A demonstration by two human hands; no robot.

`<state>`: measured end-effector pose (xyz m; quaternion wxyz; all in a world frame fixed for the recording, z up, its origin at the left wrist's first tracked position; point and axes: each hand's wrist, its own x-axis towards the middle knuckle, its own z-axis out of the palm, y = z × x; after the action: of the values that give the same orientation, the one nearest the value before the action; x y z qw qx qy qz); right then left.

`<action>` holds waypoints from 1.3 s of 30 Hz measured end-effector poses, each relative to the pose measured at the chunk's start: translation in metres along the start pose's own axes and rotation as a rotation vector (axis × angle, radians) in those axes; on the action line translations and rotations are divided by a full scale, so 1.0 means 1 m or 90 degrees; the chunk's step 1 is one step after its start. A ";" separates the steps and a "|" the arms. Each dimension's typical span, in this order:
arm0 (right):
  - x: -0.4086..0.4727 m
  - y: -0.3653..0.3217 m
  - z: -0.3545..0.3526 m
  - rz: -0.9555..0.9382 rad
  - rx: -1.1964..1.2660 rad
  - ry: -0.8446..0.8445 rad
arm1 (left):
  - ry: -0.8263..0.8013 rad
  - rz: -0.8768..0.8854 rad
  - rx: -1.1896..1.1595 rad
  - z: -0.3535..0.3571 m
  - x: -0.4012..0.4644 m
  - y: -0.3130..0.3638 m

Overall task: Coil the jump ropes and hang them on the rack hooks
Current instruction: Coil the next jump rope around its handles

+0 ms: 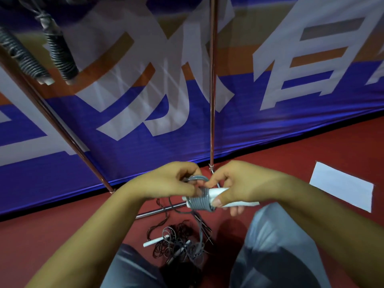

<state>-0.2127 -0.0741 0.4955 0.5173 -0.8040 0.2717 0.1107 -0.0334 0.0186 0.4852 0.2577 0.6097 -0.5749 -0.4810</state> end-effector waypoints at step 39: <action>0.004 0.009 0.002 -0.111 0.116 0.350 | 0.104 -0.143 -0.760 0.035 -0.011 0.018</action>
<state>-0.2141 -0.0764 0.4856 0.5017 -0.7744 0.3405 -0.1806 -0.0716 0.0335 0.4896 0.5456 0.4518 -0.1169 -0.6960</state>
